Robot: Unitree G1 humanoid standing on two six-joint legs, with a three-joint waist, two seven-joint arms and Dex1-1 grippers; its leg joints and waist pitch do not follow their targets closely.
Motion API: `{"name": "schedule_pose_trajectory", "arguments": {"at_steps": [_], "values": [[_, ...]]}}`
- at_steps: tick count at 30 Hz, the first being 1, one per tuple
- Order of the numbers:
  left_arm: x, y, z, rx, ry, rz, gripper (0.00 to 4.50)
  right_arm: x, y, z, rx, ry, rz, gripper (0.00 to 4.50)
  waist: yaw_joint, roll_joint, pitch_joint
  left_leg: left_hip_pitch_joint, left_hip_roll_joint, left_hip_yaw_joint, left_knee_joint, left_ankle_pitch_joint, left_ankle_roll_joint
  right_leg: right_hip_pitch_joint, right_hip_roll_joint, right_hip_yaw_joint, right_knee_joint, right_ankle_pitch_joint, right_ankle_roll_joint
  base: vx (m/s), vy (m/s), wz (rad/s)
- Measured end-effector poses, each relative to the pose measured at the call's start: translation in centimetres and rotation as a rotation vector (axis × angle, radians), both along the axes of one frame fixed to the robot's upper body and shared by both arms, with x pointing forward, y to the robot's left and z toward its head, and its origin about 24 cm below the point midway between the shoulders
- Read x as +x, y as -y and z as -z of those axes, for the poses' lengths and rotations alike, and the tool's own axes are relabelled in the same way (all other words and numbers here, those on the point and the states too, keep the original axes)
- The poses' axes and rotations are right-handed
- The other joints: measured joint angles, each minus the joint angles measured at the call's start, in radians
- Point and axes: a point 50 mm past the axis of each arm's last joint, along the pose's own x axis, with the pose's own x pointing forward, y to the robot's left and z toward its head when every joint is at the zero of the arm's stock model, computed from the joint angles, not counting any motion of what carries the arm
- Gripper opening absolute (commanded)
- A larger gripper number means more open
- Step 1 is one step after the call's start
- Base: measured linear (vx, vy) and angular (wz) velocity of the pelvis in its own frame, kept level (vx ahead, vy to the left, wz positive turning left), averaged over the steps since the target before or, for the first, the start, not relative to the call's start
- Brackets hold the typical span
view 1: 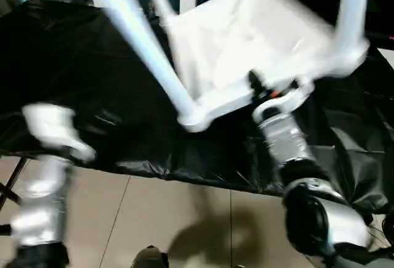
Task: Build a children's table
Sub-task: Flip table
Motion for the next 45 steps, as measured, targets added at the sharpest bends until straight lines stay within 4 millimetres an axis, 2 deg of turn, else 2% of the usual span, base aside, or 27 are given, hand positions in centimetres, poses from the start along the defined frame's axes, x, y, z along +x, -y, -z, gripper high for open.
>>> {"name": "schedule_pose_trajectory", "arguments": {"at_steps": [5,10,13,18,21,23,28,33,36,38,41,45], "values": [[-0.1,-2.1,-2.3,0.064,0.096,-0.090,4.50,-0.2,0.7,-0.6,-0.124,0.023,0.038,1.98,-0.007,-0.001,0.000,0.000,0.000,0.000,0.000,0.001,-0.001,0.000,0.000,0.000,0.000,0.001,0.001,0.000,0.000,0.00],[-0.1,-4.5,-5.8,0.139,0.178,-0.131,4.50,-0.1,0.4,-1.9,-0.265,0.045,0.091,1.98,-0.014,-0.001,-0.001,0.001,0.001,0.000,0.000,0.003,-0.003,0.000,0.000,0.000,0.001,0.003,0.002,0.000,0.000,0.00],[-0.1,-5.0,-7.3,0.173,0.205,-0.101,4.50,-0.3,0.0,-2.7,-0.372,0.072,0.128,1.98,-0.015,-0.003,-0.002,0.002,0.001,0.000,0.000,0.003,-0.004,0.002,0.000,0.000,0.000,0.003,0.002,0.000,0.000,0.00],[0.3,-5.0,-8.8,0.207,0.198,-0.015,4.50,-0.5,-0.8,-3.1,-0.506,0.101,0.142,1.98,-0.019,-0.014,-0.009,0.003,0.001,0.000,0.000,0.005,-0.008,0.002,0.000,0.000,0.000,0.005,0.003,0.000,0.000,0.00],[0.6,-2.8,-9.5,0.246,0.099,0.253,4.50,-0.5,-1.6,-3.4,-0.597,0.122,0.150,1.98,-0.019,-0.019,-0.010,0.003,0.001,0.000,-0.001,0.006,-0.009,0.002,0.000,0.000,0.001,0.006,0.003,0.000,0.000,0.00],[0.8,-0.4,-9.7,0.315,0.038,0.438,4.50,-0.6,-2.5,-3.5,-0.657,0.135,0.152,1.98,-0.020,-0.020,-0.011,0.003,0.001,0.000,-0.001,0.006,-0.009,0.003,0.000,0.000,0.001,0.006,0.003,0.000,0.000,0.00],[1.6,4.2,-10.2,0.424,-0.019,0.690,4.50,-1.0,-5.7,-3.6,-0.776,0.190,0.124,1.97,-0.025,-0.025,-0.013,0.004,0.001,0.000,-0.002,0.009,-0.013,0.003,0.001,0.000,0.001,0.008,0.004,0.000,0.000,0.00],[1.9,6.9,-10.8,0.547,-0.017,0.780,4.50,-1.0,-7.1,-3.7,-0.817,0.195,0.124,1.94,-0.031,-0.026,-0.014,0.005,0.001,0.000,-0.002,0.009,-0.015,0.004,0.001,0.001,0.001,0.009,0.005,0.000,0.000,0.00],[2.2,8.2,-11.1,0.635,-0.004,0.797,4.50,-0.9,-7.9,-3.8,-0.828,0.184,0.119,1.94,-0.041,-0.026,-0.014,0.006,0.001,0.000,-0.003,0.010,-0.015,0.004,0.001,0.001,0.001,0.010,0.005,0.000,0.000,0.00],[2.2,8.9,-12.0,0.713,0.072,0.786,4.50,-0.8,-8.2,-3.7,-0.838,0.181,0.109,2.63,-0.046,-0.026,-0.014,0.006,0.001,-0.001,-0.004,0.010,-0.016,0.004,0.001,0.001,0.001,0.010,0.005,0.000,0.000,0.00],[1.8,9.5,-13.6,0.786,0.199,0.786,4.50,-0.8,-8.1,-3.0,-0.867,0.155,0.095,2.76,-0.052,-0.027,-0.015,0.009,0.001,-0.001,-0.004,0.010,-0.016,0.007,0.002,0.001,0.000,0.010,0.005,0.000,0.000,0.00],[1.3,10.1,-14.3,0.843,0.301,0.785,4.50,-0.8,-7.8,-1.6,-0.884,0.096,0.076,3.03,-0.051,-0.027,-0.014,0.009,0.001,-0.001,-0.004,0.010,-0.016,0.006,0.002,0.001,0.000,0.011,0.005,0.000,0.000,0.00]]}}
